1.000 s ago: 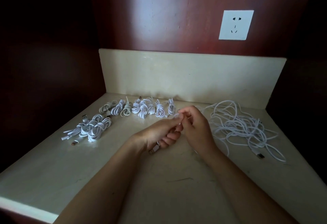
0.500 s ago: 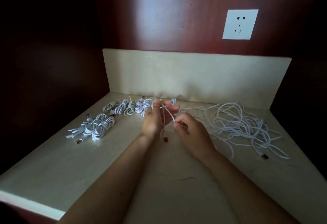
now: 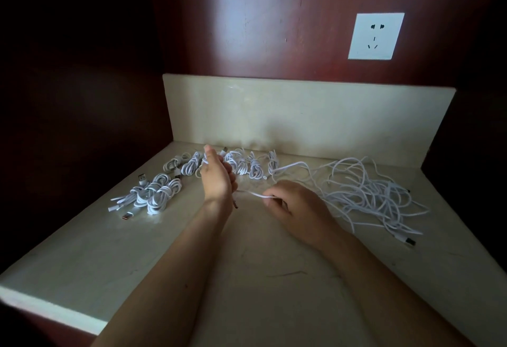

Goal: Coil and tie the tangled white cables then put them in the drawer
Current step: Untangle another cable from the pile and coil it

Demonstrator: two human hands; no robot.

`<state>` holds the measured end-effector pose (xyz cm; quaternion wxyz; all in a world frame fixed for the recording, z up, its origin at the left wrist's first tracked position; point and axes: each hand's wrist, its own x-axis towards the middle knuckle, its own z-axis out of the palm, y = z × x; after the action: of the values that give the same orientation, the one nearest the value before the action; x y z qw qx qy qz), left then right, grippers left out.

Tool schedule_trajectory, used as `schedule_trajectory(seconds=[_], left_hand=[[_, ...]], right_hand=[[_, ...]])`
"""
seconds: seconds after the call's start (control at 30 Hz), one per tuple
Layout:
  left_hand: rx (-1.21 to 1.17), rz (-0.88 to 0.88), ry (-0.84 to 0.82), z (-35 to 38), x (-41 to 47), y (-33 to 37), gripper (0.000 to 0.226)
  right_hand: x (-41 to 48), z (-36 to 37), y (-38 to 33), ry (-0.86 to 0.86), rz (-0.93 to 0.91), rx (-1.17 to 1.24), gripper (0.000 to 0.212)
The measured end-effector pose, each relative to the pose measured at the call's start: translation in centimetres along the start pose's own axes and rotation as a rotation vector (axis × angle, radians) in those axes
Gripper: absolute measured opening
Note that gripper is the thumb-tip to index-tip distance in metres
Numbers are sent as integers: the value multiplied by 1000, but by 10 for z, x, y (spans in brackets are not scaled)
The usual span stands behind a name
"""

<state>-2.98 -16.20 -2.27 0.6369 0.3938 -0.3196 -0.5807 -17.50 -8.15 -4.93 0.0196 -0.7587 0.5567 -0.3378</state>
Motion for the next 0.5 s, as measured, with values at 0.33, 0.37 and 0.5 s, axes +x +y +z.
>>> schedule_trajectory(seconds=[0.33,0.37,0.5], left_hand=[[493,-235,-468,5,-4,-18,53],[529,-259,-520,5,-5,-19,56],[625,-411,-741,6,-15,-17,56]], right_hand=[[-2,-8,-11,126,-31,14,21],[-1,-8,-11,168,4,1,17],[-1,-10,-6,268,204,-1,26]])
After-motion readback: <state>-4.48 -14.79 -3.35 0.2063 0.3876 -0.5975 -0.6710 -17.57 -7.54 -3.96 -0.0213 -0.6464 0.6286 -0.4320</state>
